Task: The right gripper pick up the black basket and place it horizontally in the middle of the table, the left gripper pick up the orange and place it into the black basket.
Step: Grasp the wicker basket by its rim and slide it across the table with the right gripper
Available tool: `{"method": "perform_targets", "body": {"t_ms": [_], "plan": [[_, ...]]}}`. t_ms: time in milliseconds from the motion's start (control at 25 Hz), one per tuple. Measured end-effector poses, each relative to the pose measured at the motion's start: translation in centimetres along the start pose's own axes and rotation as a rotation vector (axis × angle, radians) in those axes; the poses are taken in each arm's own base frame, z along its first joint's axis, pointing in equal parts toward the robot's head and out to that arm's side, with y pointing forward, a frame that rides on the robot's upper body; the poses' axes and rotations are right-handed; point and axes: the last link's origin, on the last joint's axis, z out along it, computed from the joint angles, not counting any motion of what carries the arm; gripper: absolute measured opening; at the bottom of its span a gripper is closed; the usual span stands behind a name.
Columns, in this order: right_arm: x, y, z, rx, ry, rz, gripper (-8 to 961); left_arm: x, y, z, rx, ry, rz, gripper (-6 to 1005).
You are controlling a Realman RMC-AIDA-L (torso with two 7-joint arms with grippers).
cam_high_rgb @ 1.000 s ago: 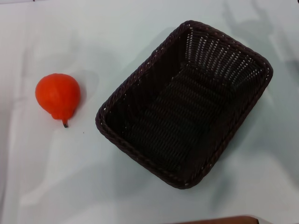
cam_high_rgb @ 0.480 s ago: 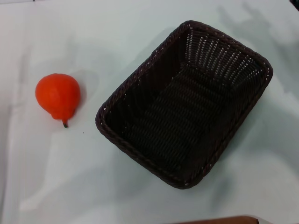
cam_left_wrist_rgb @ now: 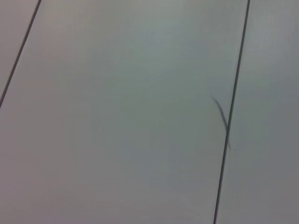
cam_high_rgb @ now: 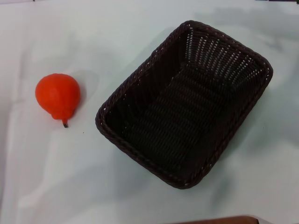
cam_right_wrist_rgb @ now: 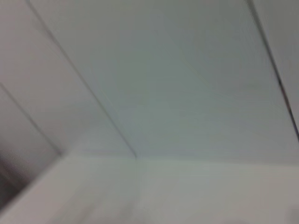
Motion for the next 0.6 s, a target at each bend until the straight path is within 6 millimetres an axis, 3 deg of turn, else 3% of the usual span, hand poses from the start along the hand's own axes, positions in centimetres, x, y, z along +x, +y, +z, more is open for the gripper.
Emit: {"method": "perform_targets", "body": {"t_ms": [200, 320, 440, 600], "plan": [[3.8, -1.8, 0.3, -0.152, -0.335, -0.038, 829, 0.3, -0.3, -0.2, 0.000, 0.014, 0.013, 914], [5.5, -2.7, 1.7, -0.260, -0.498, -0.089, 827, 0.5, -0.4, -0.5, 0.001, 0.021, 0.016, 914], [5.8, -3.7, 3.9, -0.306, -0.629, -0.135, 825, 0.4, -0.4, -0.7, 0.004, 0.019, 0.016, 914], [5.5, -4.8, 6.3, -0.265, -0.678, -0.166, 822, 0.4, -0.6, -1.0, 0.012, 0.014, 0.016, 914]]}}
